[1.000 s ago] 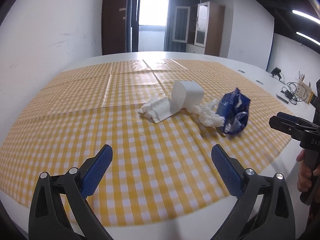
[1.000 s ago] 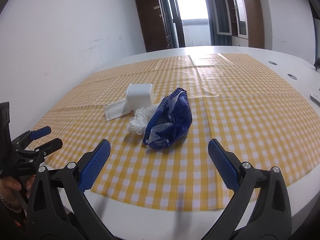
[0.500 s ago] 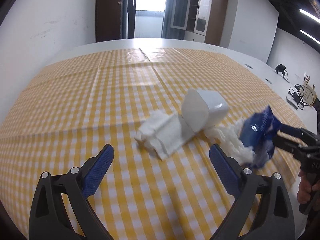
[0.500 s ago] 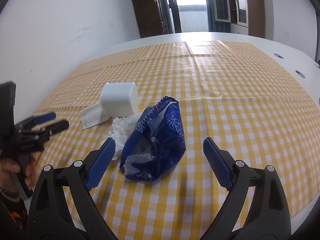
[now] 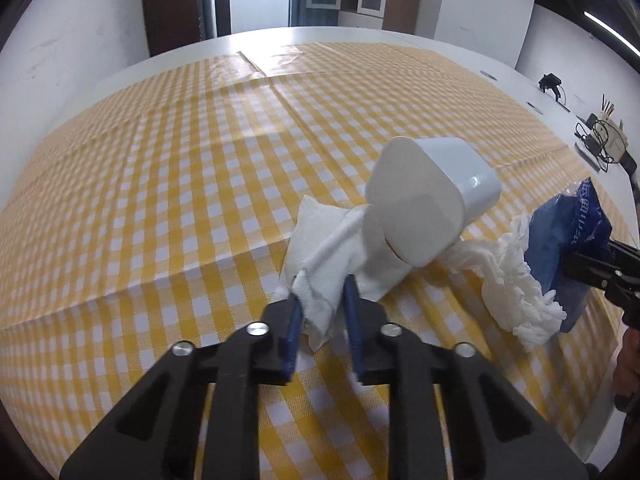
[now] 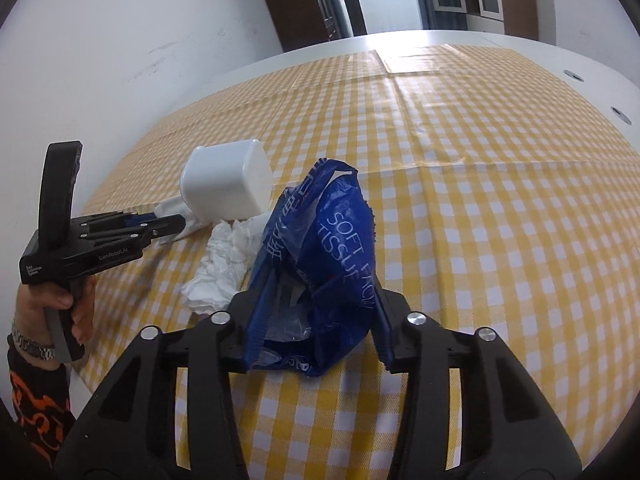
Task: Collect trash
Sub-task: 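Close the left tool on the white tissue while the right tool grips the blue tissue bag, then lift the tissue and blue bag off the table and carry them toward the wastebasket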
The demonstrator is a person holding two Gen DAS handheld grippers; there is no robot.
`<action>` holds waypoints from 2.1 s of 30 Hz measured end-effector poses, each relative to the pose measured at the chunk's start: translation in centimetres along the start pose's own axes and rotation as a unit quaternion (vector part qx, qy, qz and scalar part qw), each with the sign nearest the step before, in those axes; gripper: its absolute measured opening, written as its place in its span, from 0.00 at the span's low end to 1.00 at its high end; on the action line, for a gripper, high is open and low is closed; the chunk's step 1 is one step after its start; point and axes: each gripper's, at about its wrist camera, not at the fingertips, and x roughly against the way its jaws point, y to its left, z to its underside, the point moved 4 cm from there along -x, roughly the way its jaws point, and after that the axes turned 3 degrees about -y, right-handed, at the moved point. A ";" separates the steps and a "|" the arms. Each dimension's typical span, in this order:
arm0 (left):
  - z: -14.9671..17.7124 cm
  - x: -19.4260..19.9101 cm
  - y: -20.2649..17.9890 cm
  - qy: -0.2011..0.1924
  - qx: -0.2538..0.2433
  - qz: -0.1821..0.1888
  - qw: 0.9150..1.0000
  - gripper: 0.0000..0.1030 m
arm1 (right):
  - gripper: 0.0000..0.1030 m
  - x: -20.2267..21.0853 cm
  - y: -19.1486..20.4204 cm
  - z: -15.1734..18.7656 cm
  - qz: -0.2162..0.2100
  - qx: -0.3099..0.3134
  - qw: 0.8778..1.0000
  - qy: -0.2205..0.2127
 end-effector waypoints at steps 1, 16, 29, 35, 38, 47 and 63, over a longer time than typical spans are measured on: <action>0.2 0.1 -0.2 -0.006 -0.005 -0.007 1.000 0.09 | 0.35 0.5 0.0 0.1 0.002 0.002 1.000 -0.007; 1.2 6.3 -0.6 -0.089 0.022 0.025 0.996 0.07 | 0.23 7.8 0.1 3.8 0.017 0.008 0.998 -0.061; 8.2 14.9 -7.2 -0.133 0.019 0.035 0.990 0.07 | 0.22 11.6 1.8 6.3 -0.002 0.005 0.996 -0.088; 11.5 17.4 -9.6 -0.148 0.030 0.046 0.987 0.07 | 0.22 12.7 3.1 9.0 -0.014 0.014 0.996 -0.090; 13.1 18.6 -10.3 -0.152 0.038 0.054 0.986 0.06 | 0.22 13.5 3.8 10.4 -0.021 0.020 0.995 -0.091; 16.5 22.2 -11.3 -0.187 0.070 0.060 0.978 0.07 | 0.22 16.3 5.4 14.4 -0.040 0.033 0.994 -0.099; 24.1 26.0 -14.4 -0.176 0.070 0.053 0.980 0.06 | 0.22 20.4 7.6 22.5 -0.056 0.078 0.991 -0.088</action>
